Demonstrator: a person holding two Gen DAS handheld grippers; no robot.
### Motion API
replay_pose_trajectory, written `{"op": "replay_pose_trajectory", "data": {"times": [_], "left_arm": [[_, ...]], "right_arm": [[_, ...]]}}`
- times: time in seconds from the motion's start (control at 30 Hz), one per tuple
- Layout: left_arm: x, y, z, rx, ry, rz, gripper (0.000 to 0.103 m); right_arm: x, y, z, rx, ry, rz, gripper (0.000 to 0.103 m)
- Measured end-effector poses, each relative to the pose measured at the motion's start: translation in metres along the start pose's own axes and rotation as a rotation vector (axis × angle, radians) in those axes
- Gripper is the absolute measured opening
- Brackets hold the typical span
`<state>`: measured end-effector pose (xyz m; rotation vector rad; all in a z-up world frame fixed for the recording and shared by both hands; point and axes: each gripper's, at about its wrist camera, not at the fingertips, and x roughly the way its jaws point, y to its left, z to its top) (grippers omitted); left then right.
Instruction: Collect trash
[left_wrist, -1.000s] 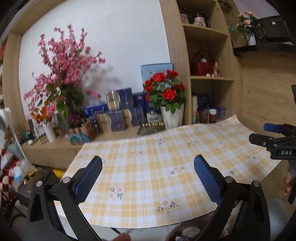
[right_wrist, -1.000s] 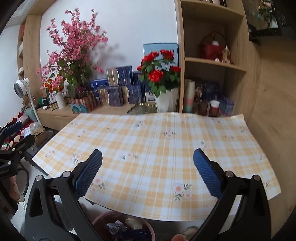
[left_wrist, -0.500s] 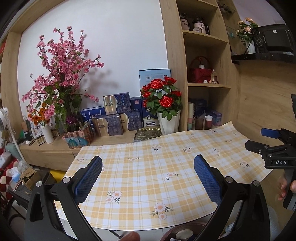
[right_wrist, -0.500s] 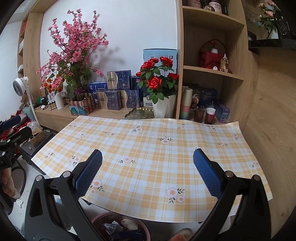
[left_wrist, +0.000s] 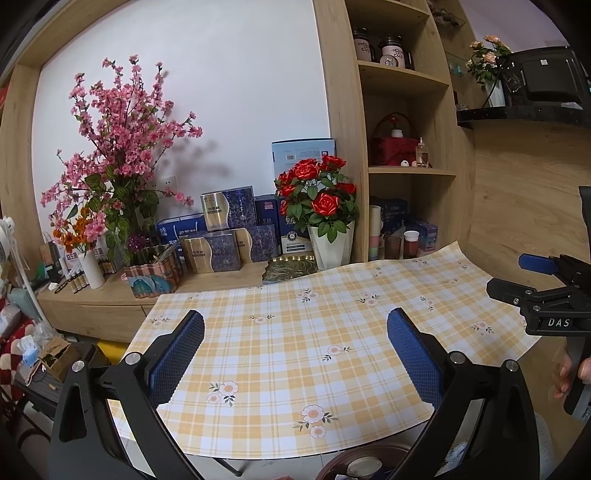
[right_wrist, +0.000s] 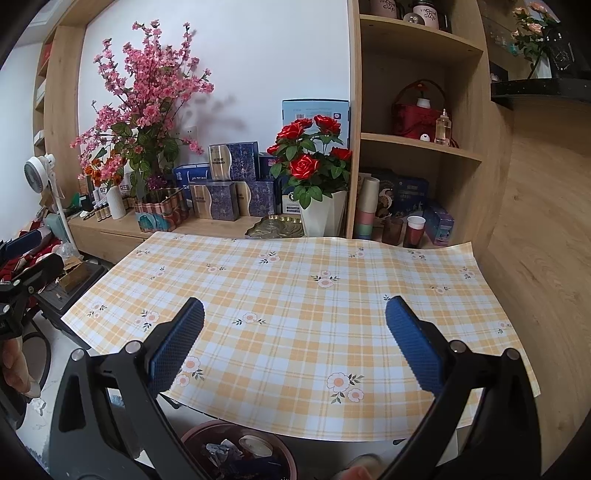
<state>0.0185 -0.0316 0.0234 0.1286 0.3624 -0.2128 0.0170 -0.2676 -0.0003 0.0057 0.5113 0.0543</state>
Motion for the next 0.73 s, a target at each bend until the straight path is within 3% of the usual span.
{"op": "replay_pose_trajectory", "data": {"times": [0.73], "left_arm": [[0.0034, 0.0076, -0.0033, -0.016, 0.009, 0.035, 0.097]], "right_arm": [[0.0009, -0.0011, 0.0028, -0.004, 0.004, -0.003, 0.097]]}}
